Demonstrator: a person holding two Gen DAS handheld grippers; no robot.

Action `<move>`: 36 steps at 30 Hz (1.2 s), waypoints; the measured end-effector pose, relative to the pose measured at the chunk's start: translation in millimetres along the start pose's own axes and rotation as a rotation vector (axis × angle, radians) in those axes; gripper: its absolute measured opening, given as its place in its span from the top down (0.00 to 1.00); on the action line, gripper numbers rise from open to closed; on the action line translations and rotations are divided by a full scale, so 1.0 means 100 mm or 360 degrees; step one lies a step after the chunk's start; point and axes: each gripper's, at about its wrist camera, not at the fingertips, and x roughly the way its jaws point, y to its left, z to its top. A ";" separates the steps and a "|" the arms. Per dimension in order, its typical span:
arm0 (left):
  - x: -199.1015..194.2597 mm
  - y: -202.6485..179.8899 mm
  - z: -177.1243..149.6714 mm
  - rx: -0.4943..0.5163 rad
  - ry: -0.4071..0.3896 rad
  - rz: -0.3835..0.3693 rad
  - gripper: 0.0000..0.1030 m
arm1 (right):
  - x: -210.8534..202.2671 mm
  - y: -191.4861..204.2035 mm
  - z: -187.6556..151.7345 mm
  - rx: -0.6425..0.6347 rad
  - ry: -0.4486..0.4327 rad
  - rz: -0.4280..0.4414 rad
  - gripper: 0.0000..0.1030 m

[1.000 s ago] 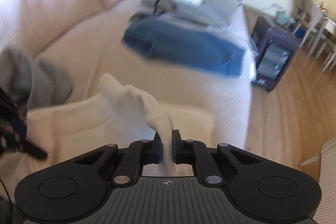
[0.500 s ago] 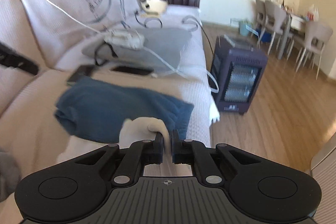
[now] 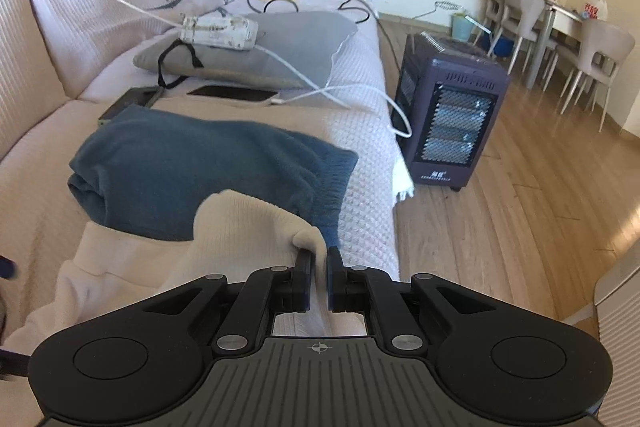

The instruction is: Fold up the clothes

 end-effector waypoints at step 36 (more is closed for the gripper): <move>-0.94 0.77 0.37 -0.0167 -0.0306 0.0185 0.22 | -0.52 -0.29 -0.34 -0.0096 -0.0033 0.0133 0.55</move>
